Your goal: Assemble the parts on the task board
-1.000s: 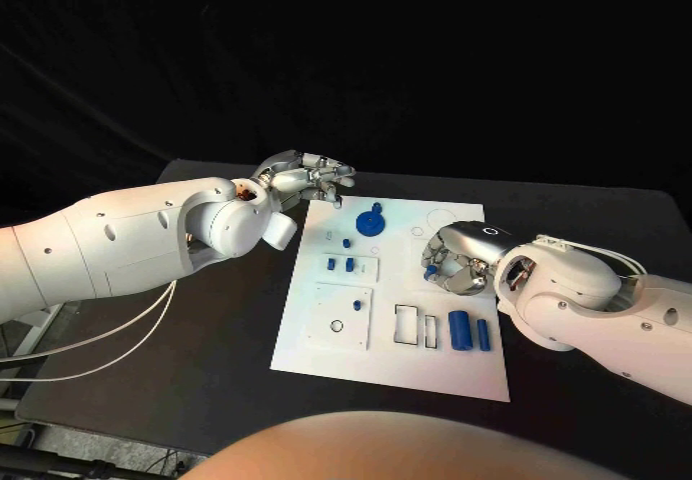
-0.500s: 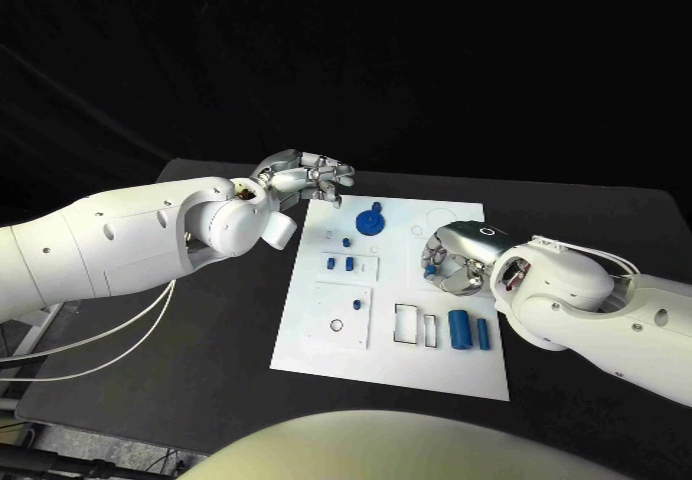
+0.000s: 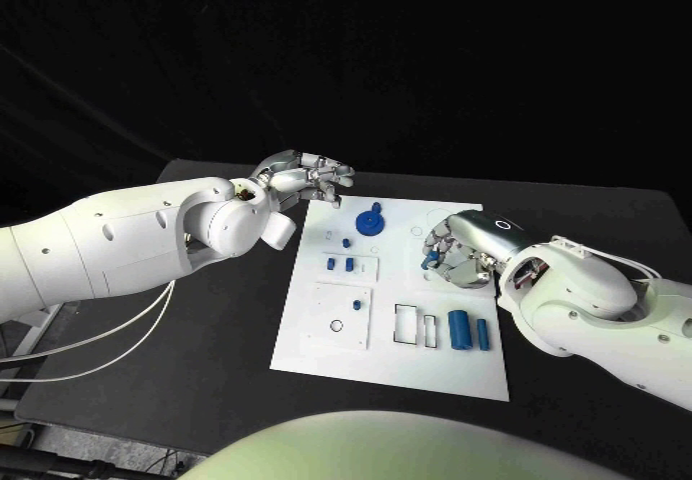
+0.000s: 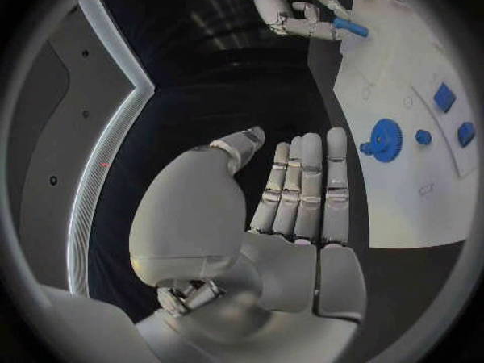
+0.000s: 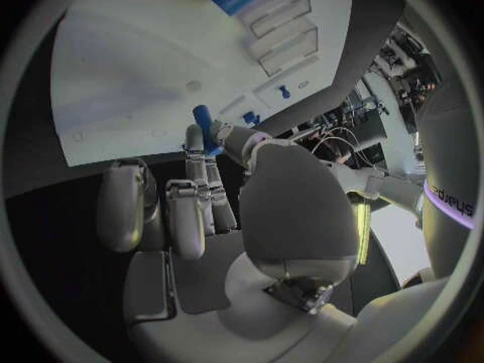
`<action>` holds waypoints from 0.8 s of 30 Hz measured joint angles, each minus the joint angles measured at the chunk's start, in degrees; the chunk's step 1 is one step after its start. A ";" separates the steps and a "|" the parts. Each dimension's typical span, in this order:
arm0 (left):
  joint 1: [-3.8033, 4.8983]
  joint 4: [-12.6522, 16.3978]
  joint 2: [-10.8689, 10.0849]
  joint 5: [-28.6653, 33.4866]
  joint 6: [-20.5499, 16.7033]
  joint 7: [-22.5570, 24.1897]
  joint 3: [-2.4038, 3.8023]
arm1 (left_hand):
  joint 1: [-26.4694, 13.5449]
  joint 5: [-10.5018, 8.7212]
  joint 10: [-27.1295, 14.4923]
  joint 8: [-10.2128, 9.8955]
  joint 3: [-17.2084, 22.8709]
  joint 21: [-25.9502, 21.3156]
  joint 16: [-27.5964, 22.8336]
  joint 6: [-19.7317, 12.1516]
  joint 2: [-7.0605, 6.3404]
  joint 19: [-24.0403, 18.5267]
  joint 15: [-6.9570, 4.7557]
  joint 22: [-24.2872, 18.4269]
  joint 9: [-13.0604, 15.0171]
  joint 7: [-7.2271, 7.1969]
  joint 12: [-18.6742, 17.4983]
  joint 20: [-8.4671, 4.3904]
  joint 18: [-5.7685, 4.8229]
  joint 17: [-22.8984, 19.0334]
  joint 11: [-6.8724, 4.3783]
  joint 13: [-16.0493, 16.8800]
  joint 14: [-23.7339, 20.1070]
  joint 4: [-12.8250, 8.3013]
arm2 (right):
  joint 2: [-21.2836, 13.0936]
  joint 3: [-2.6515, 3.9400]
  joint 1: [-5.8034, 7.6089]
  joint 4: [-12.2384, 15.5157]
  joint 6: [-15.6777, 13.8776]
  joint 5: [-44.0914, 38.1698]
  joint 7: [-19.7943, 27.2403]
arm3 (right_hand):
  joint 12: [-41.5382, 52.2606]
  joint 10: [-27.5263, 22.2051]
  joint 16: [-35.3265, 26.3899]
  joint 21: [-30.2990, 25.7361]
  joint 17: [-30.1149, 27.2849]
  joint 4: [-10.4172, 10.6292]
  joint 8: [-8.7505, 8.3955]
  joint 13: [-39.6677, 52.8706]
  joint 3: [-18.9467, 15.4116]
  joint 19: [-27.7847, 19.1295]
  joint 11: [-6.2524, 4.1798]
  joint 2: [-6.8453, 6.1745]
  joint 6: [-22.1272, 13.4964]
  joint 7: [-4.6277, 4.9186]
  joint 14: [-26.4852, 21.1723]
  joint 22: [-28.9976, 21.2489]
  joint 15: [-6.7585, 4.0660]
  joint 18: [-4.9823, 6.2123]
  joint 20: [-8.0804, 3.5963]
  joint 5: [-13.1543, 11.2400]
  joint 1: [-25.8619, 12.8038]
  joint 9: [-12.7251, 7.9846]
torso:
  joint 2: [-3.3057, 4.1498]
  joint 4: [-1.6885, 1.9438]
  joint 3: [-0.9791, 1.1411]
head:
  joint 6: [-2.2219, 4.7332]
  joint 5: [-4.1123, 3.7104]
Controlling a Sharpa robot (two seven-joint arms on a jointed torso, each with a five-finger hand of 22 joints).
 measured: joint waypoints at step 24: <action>-0.01 -0.41 1.08 0.02 0.23 0.00 0.00 | 0.00 0.00 0.00 0.00 0.00 0.01 0.00 0.00 0.00 0.00 0.00 0.01 -0.01 0.00 0.00 0.00 0.00 0.00 0.00 0.00 0.00 0.00 | 11.15 -0.34 -4.35 4.56 -2.61 4.14 2.72 | -0.56 -0.22 -0.01 -0.44 0.00 -0.96 0.00 0.33 0.15 0.00 0.22 0.05 -0.31 -0.31 0.00 -0.01 0.00 0.00 0.01 1.04 0.05 -0.01 | 0.06 -0.04 0.00 | -0.12 1.74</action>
